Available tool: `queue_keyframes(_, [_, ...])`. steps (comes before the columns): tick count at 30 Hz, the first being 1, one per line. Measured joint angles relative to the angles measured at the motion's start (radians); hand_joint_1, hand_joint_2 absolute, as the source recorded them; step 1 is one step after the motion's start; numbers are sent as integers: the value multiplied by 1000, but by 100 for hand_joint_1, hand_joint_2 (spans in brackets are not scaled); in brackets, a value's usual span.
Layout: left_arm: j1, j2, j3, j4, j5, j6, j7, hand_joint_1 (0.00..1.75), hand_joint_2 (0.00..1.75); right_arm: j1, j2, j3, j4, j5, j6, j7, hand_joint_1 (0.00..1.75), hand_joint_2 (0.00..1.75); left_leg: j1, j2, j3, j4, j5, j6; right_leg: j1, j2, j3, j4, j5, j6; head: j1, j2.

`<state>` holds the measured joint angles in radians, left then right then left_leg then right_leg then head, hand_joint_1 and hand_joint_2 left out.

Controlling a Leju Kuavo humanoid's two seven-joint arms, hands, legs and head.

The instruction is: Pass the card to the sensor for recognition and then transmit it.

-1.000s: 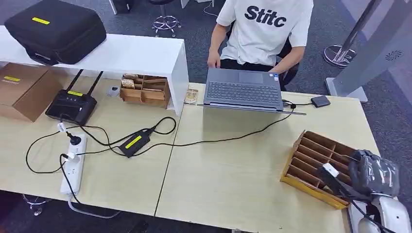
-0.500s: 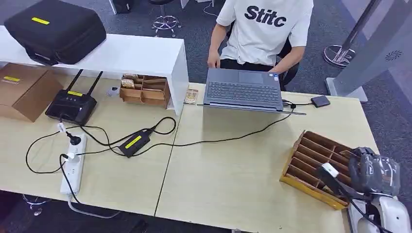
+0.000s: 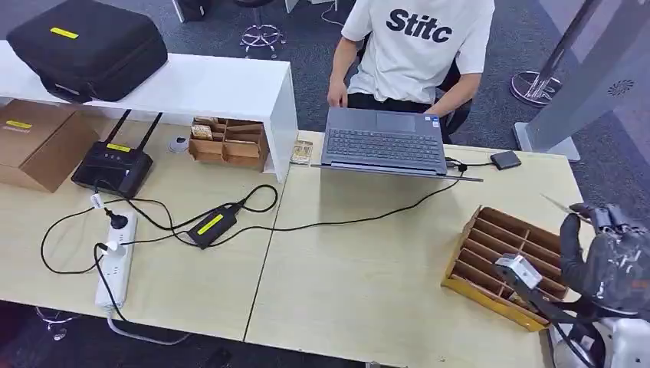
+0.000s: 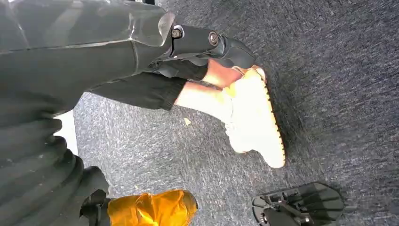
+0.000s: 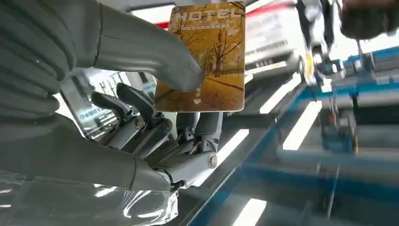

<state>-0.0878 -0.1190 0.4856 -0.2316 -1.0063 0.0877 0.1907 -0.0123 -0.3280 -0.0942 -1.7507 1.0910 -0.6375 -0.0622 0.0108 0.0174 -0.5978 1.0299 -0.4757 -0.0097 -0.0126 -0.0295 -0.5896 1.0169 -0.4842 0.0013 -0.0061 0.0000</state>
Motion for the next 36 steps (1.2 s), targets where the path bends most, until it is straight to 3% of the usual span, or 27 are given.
queue_keyframes(9, [-2,-3,0,0,-18,-6,12,0,175,-53,16,47,-102,-42,59,-13,175,175,0,0,0,0,0,0,0,0,1,0,0,0,0,0])
queue_keyframes(11, [-3,-3,0,0,-30,-16,16,0,175,-90,16,75,-96,-42,111,-21,175,175,0,1,-1,0,0,0,0,1,1,0,1,0,0,0])
queue_keyframes(15, [-19,-8,0,0,-65,-43,40,0,175,-287,29,199,10,-19,294,18,175,175,0,7,2,0,1,-1,0,7,0,1,3,-1,0,0])
queue_keyframes(19, [-47,-17,-11,0,-102,-74,59,0,175,-534,79,361,213,5,405,88,175,175,0,6,1,0,5,-3,0,6,-1,3,5,-2,1,0])
queue_keyframes(25, [-68,-30,-36,0,-125,-90,75,0,175,-767,158,521,478,16,428,155,175,175,0,3,1,0,6,-3,0,3,-1,3,5,-3,1,0])
queue_keyframes(36, [-69,-36,-60,0,-127,-93,75,0,175,-850,201,580,621,-22,428,167,175,175,0,2,-1,0,5,-3,0,3,-2,2,4,-2,0,0])
